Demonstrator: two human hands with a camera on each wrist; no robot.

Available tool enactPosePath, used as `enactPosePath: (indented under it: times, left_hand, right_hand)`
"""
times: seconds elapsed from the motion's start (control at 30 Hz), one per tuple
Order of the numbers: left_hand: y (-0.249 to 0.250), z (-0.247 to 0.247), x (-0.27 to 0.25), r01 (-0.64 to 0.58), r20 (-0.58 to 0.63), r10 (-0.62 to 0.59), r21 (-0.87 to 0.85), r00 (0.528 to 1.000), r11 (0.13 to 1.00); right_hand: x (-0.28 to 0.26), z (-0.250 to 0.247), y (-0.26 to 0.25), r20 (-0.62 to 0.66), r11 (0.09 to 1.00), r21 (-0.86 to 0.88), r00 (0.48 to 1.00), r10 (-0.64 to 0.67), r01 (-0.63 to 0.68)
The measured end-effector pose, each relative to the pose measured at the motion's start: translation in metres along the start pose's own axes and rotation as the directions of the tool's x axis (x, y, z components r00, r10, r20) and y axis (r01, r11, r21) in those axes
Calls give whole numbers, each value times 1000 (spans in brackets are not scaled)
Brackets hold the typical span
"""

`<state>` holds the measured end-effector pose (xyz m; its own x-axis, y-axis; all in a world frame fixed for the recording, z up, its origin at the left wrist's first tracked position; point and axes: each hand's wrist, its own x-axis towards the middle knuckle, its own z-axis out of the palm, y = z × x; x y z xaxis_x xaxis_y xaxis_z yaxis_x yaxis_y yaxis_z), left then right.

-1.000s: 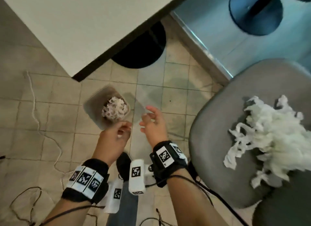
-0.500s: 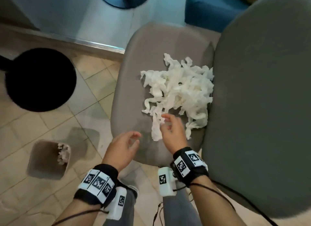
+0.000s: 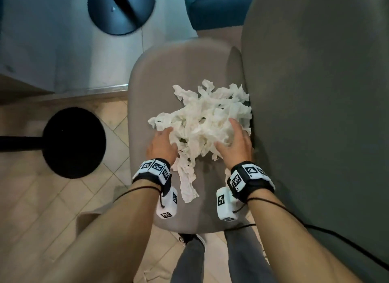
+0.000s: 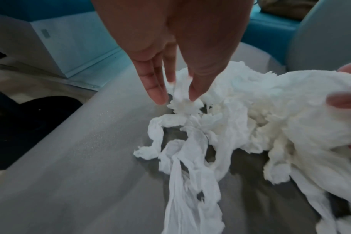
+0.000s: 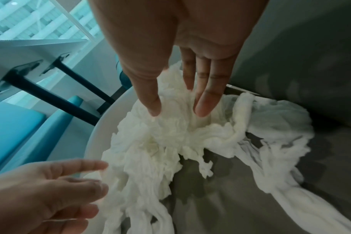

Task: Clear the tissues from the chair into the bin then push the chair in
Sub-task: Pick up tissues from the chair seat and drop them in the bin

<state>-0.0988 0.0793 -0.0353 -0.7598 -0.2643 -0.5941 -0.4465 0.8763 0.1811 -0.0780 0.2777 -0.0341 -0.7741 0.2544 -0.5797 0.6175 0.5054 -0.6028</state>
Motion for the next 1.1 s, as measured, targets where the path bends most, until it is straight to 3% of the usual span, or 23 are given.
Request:
enactPosePath:
  times: [0.2, 0.4, 0.53, 0.7, 0.83, 0.97, 1.1]
  left_hand:
    - [6, -9, 9, 45, -20, -46, -68, 999, 997]
    - [-4, -20, -13, -26, -231, -61, -356, 971, 934]
    - [-6, -17, -7, 14, -107, -55, -346, 993, 938]
    - [-1, -3, 27, 37, -2, -40, -373, 999, 927]
    - [2, -3, 39, 14, -38, -26, -282, 999, 959]
    - [1, -18, 29, -15, -153, -56, -429, 987, 903]
    - [-8, -35, 18, 1, -144, -108, -595, 984, 803]
  right_hand:
    - [19, -5, -7, -24, 999, -3, 999, 34, -34]
    - [15, -29, -7, -39, 976, 170, 989, 143, -135]
    - [12, -32, -7, -110, 974, 210, 988, 112, -87]
    - [18, -15, -24, -113, 966, 248, 988, 106, -76]
    - [24, -4, -40, 52, 997, 63, 998, 35, -39]
    - [40, 7, -45, 106, 989, -75, 985, 134, -127]
    - [48, 16, -45, 112, 951, -260, 973, 202, -167]
